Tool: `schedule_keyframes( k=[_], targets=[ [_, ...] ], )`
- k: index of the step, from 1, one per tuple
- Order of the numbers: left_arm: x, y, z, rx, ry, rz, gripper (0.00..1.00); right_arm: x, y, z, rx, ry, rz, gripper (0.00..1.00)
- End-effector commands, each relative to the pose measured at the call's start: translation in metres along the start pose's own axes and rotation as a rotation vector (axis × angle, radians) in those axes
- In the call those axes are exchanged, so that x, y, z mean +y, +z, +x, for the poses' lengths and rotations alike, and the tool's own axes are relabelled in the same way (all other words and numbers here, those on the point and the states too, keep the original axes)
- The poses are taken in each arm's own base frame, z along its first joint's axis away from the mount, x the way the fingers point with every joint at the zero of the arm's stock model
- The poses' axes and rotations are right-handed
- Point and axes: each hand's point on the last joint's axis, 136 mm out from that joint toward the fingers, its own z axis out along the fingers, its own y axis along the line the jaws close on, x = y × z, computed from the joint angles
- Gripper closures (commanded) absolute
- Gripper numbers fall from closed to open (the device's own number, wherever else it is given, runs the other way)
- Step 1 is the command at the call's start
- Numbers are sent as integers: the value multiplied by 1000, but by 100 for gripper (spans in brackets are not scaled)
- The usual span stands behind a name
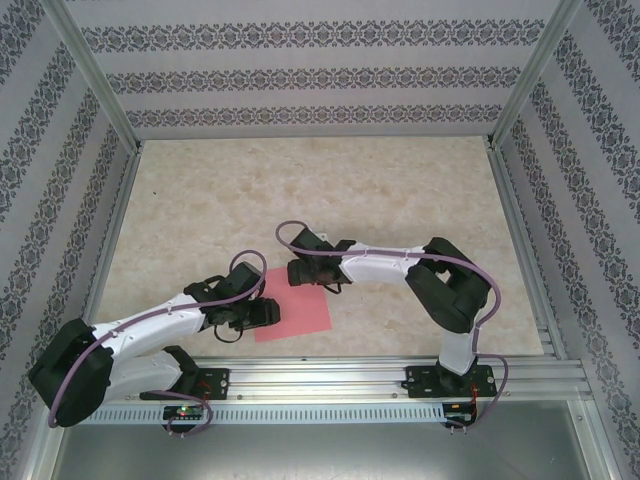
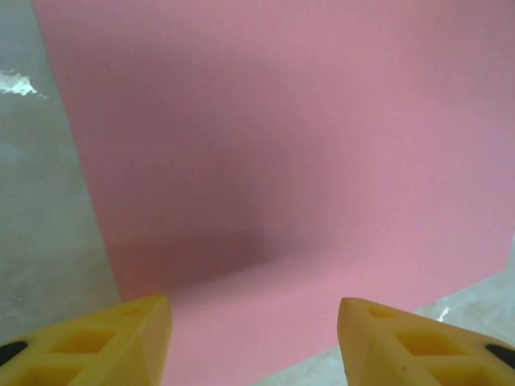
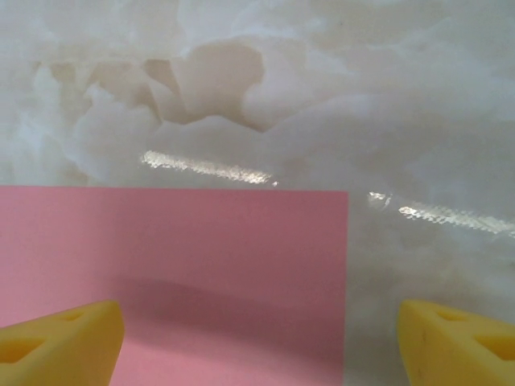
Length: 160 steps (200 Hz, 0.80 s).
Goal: Fold a paper plane with a square sheet of paper (fold left side to right side)
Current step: Pick up the square sheet of paper from the bottom-center of the table.
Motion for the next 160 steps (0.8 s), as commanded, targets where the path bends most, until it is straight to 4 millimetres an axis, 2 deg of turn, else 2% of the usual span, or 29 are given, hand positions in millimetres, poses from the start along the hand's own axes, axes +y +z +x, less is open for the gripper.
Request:
schedule_keyframes(
  k=[1,50,98,128,160],
  targets=[
    [-7,4,1,-3,6,28,43,16,4,19,58,0,-24,12],
    [-1,14,4,12,5,12,45,34,6,38,103,-8,-65,15],
    [6,22,5,11,3,-12,49,56,-4,39,108,-25,-132,16],
    [7,23,5,11,5,-21,50,59,-7,37,100,-24,-148,16],
    [9,22,4,7,8,-29,51,62,-13,34,89,-38,-164,23]
  ],
)
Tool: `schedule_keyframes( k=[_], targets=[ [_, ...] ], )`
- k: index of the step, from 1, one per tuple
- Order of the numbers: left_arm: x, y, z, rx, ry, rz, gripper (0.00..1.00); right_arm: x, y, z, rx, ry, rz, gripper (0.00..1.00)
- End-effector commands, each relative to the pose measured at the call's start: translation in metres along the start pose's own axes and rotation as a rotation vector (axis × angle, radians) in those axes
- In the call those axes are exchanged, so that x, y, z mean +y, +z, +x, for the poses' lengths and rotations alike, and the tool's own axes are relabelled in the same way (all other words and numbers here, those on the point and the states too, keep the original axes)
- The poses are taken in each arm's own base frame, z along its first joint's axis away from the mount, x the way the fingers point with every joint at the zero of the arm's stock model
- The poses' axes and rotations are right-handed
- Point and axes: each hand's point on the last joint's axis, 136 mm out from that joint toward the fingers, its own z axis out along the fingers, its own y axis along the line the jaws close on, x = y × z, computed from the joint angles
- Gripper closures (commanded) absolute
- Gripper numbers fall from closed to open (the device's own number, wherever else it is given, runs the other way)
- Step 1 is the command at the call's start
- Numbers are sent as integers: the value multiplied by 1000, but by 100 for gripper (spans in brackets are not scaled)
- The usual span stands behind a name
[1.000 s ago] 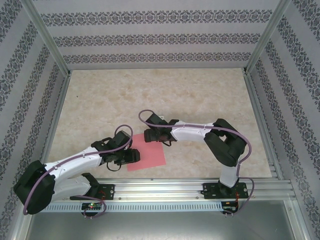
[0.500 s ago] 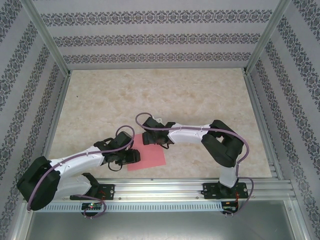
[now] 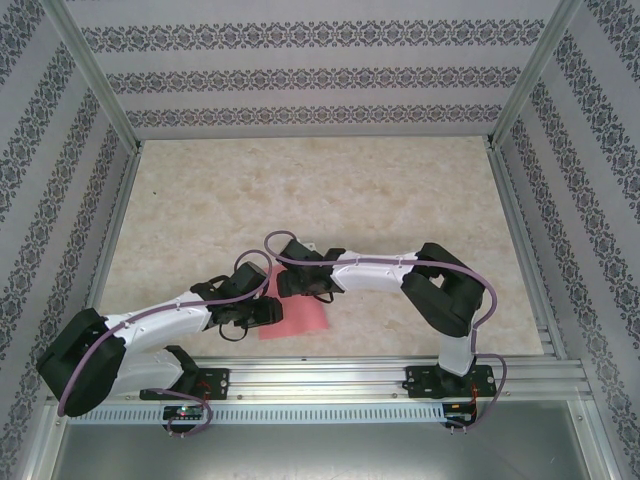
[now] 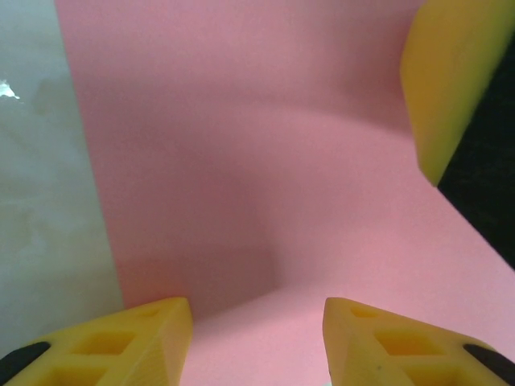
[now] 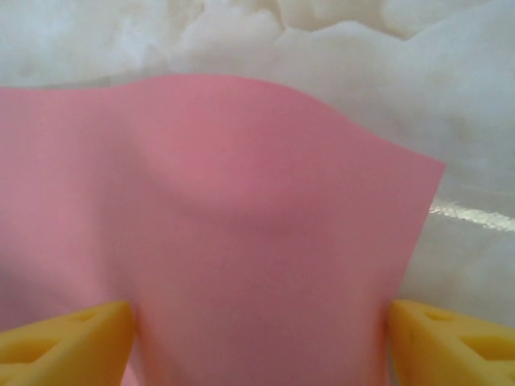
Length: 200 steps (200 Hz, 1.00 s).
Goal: Fold a paper plane with a square sheet of paper (fold left side to right side)
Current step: Pick up the square sheet of paper from the bottom-center of the table.
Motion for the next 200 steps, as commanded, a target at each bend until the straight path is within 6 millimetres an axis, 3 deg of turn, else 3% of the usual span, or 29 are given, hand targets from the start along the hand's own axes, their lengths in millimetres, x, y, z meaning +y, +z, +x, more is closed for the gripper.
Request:
schedule_keyframes(
  k=[1,45,93,159,200],
  targets=[
    [13,7,10,20,-1,-47,51,26,-6,8,43,-10,-98,23],
    [5,4,5,-1,-5,-10,51,35,-13,9,57,-8,-184,45],
    [-7,-8,-3,-45,-4,38,50,28,-22,8,46,58,-269,67],
    [-27,-59,-25,-201,89,95,44,7,-42,-8,-38,142,-416,75],
    [-55,-89,-41,-331,132,244,38,-20,-84,-30,-147,160,-587,77]
  ],
)
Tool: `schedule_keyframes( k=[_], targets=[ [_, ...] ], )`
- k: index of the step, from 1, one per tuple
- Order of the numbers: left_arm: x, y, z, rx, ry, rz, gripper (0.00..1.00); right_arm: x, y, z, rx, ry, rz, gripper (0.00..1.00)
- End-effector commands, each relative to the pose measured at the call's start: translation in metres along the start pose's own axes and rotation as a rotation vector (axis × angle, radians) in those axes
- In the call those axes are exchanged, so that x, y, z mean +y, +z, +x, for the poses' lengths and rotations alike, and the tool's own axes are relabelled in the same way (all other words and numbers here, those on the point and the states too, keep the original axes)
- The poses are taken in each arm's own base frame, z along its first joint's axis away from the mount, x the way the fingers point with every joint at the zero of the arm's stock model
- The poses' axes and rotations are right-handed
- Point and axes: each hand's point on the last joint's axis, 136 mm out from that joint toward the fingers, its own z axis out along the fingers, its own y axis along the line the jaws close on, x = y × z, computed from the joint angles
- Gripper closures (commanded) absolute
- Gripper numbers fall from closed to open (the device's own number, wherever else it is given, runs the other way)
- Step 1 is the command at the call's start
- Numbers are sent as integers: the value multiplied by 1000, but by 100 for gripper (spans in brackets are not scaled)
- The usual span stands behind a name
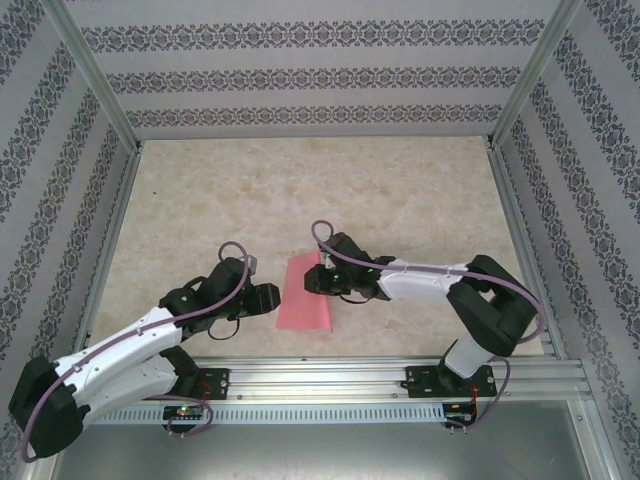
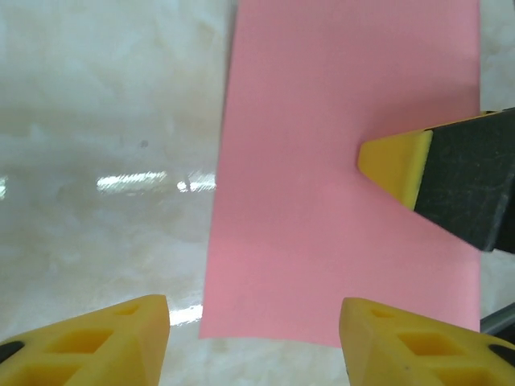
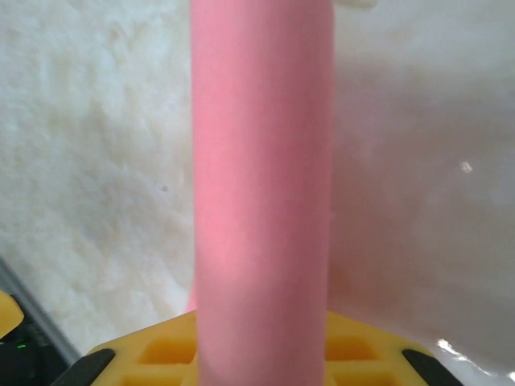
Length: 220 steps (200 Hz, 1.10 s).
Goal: Fold a paper plane with a square sheet of paper (fold left side to right side)
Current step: Pick up the square sheet of paper from the bottom-center of the table, then place a square sheet of paper at the center of the table.
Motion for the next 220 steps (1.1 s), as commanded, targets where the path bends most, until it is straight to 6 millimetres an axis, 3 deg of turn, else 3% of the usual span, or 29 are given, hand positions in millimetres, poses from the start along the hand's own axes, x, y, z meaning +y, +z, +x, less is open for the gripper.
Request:
schedule_keyframes(
  k=[1,40,68,96,117,141,175,220],
  targets=[
    [-23,-14,-17,-87,60,85,38,23,-31,-26,-84,-43,-187,76],
    [-66,-31,-40,-178,167,239,23,19,-103,-53,-194,-146,-310,77],
    [-105,-50,-59,-247,286,356,10,22,-167,-73,-333,-202,-385,76],
    [-144,-76,-78,-315,417,447,0,42,-224,-79,-443,-284,-456,77],
    [-176,-96,-87,-349,526,530,0,66,-257,-76,-480,-373,-502,76],
    [-207,-114,-92,-365,641,616,0,93,-285,-71,-504,-457,-551,77],
    [-241,-123,-89,-314,781,726,0,121,-317,-69,-540,-567,-572,77],
    [-272,-121,-87,-233,866,832,1,147,-333,-58,-533,-662,-625,78]
  ],
)
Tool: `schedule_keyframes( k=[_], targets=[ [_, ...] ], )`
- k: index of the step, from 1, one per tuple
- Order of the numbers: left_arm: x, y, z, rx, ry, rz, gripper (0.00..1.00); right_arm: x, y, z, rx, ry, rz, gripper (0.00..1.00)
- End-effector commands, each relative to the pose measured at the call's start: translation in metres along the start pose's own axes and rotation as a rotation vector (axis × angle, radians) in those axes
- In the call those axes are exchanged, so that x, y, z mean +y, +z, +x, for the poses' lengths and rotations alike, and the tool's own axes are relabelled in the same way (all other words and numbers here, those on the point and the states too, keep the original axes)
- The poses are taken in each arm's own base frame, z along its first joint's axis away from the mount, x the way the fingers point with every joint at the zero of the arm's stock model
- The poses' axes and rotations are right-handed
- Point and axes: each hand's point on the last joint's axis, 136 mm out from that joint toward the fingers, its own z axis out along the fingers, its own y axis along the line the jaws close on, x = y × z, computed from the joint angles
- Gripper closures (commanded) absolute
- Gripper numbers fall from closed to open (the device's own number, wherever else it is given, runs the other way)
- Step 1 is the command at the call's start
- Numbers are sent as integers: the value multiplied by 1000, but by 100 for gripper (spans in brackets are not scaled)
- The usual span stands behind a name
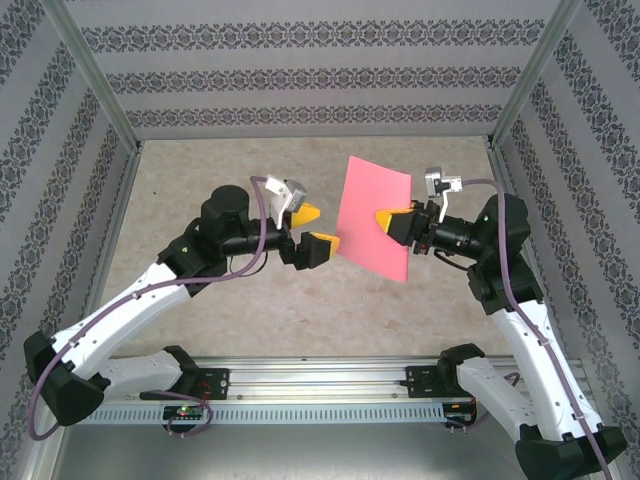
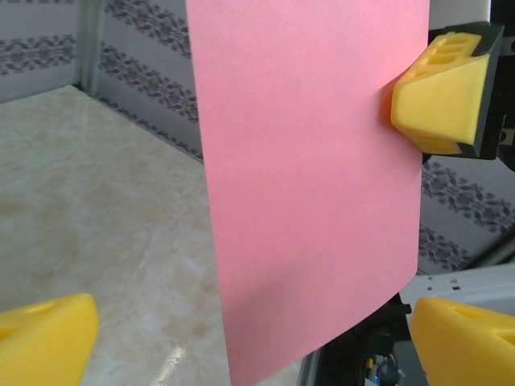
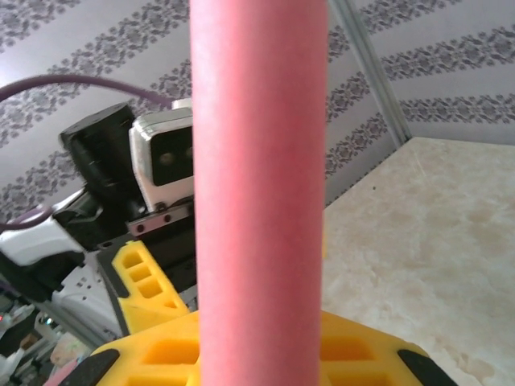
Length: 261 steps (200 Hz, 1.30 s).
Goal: Fold a paper plane with a square sheet of paper (fold left side to right side)
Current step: Place a square sheet of paper at the center of the table.
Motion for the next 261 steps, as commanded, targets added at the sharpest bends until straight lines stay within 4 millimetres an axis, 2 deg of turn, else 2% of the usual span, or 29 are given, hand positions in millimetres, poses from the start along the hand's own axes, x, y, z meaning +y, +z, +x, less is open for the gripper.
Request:
schedule_keyframes(
  k=[1,21,61,110,136,150,165,182,208,232,261],
  targets=[
    [-25,7,-10,15,92,133,1,23,0,0,24,-67,-69,78],
    [-27,15,-13,18,86,170,5,33,0,-2,13,-98,-85,78],
    [-35,18,-17,-11,56,239,25,27,-1,2,13,-91,-63,78],
    [-38,14,-20,-56,38,252,74,16,-1,4,6,-88,-7,77],
    [-35,13,-17,-54,15,231,100,0,1,8,13,-57,48,73],
    [-28,12,-14,-53,-4,188,100,-12,0,11,22,-35,101,70],
    [-14,11,-6,-50,-45,114,100,-31,-4,14,22,-9,198,54],
    [6,12,12,-22,-132,25,100,-58,-13,19,23,20,341,30],
    [37,16,57,73,-303,-98,100,-107,-32,41,58,73,592,11],
    [71,16,109,182,-468,-240,100,-138,-46,62,103,136,756,2],
    [99,15,169,321,-568,-363,100,-161,-54,87,115,251,849,2]
  ],
)
